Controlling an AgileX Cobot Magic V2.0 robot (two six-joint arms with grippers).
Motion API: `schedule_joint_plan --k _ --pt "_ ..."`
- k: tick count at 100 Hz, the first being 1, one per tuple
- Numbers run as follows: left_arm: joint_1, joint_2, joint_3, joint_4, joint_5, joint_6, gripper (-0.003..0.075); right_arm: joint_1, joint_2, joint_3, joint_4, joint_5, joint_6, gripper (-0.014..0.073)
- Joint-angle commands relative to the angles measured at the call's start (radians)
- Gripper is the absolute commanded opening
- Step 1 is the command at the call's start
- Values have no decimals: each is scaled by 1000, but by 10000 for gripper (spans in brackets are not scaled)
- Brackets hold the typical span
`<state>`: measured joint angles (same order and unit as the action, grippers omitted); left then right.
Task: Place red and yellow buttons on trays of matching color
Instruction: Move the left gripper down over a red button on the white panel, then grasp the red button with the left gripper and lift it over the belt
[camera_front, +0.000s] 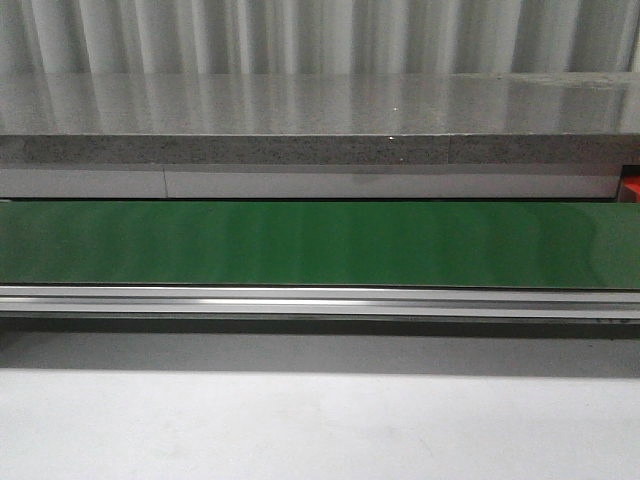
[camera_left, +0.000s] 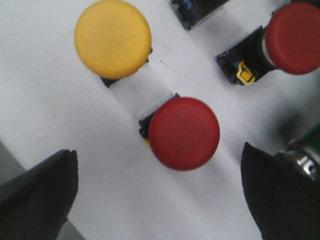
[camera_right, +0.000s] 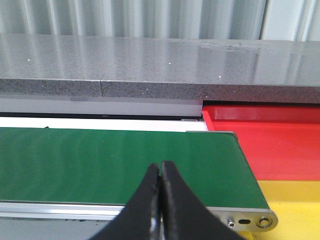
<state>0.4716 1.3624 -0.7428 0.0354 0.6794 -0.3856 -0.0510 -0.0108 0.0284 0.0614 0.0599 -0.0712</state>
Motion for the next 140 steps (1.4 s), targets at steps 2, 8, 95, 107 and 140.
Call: schedule_joint_plan --k 2,8,95,107,140 --pt "2 25 -64 -10 -31 6 636 -6 -11 -21 -6 -85 -2 -67" --pt "2 52 -79 -10 -27 6 636 -6 -11 -21 -6 -85 -2 -67" --pt "-2 13 -91 29 58 111 -20 -6 -11 -21 -6 -85 -2 -67" --pt "-31 -107 -105 27 95 146 -20 -6 -11 -21 -6 -85 -2 -67" --pt "-245 -138 -391 31 255 289 -20 -6 -11 -21 -6 -85 -2 -67"
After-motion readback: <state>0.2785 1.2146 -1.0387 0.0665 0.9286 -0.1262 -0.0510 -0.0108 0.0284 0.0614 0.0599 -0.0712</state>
